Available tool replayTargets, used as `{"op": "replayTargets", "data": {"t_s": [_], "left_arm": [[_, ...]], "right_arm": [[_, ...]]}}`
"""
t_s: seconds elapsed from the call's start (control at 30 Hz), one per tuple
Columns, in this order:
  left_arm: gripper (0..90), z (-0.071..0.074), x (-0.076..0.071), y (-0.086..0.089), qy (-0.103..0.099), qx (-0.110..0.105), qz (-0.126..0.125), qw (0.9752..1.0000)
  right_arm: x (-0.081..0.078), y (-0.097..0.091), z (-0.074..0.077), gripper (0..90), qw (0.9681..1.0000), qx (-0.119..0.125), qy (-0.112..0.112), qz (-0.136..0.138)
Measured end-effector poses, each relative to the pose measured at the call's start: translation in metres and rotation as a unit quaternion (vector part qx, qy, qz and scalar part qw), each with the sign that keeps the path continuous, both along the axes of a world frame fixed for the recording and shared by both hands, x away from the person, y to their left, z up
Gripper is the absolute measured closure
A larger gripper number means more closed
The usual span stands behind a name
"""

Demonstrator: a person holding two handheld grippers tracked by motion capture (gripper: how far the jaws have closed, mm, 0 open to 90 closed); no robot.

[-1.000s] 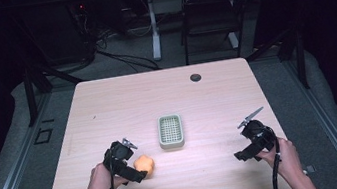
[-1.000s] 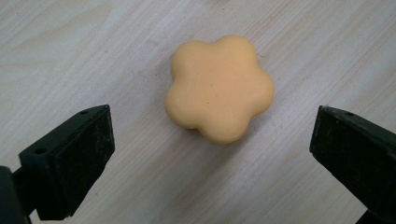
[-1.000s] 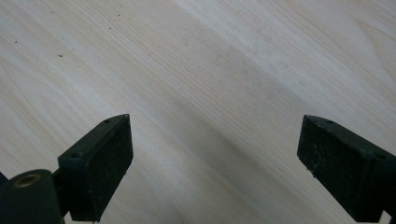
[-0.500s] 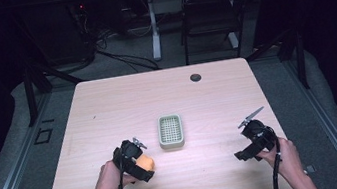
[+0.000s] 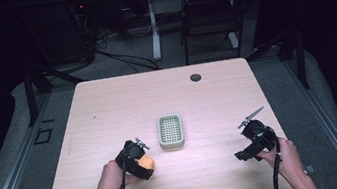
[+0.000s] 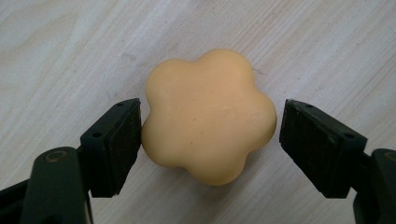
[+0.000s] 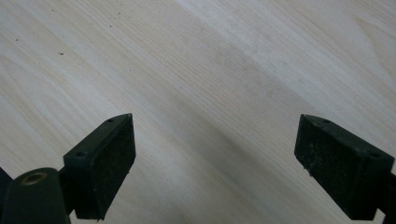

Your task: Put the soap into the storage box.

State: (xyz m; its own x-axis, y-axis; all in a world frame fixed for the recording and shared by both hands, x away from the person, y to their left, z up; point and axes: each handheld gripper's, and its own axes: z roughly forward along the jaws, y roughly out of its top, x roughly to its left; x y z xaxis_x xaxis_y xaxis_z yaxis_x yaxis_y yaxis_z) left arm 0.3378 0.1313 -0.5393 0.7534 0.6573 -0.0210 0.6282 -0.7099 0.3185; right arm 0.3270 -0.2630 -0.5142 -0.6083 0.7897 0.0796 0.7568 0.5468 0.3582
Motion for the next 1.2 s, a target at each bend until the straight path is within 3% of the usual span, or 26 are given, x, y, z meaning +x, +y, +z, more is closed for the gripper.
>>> {"op": "replayTargets", "data": {"t_s": [0.57, 0.8, 1.2], "left_arm": [[25.3, -0.0061, 0.0015, -0.0035, 0.002, 0.02, -0.005, 0.9998], [25.8, -0.0071, 0.0019, -0.0037, 0.003, 0.019, -0.006, 0.9998], [26.3, -0.006, 0.0029, 0.0005, 0.01, 0.01, -0.008, 0.9999]], "right_arm": [[-0.0001, 0.0001, 0.0008, 13.0, 1.0, -0.006, -0.002, 0.001], [0.0001, 0.0, 0.0009, 13.3, 0.9999, -0.011, -0.002, 0.003], [-0.0011, 0.0003, 0.0, 13.6, 1.0, 0.001, -0.005, -0.005]]}}
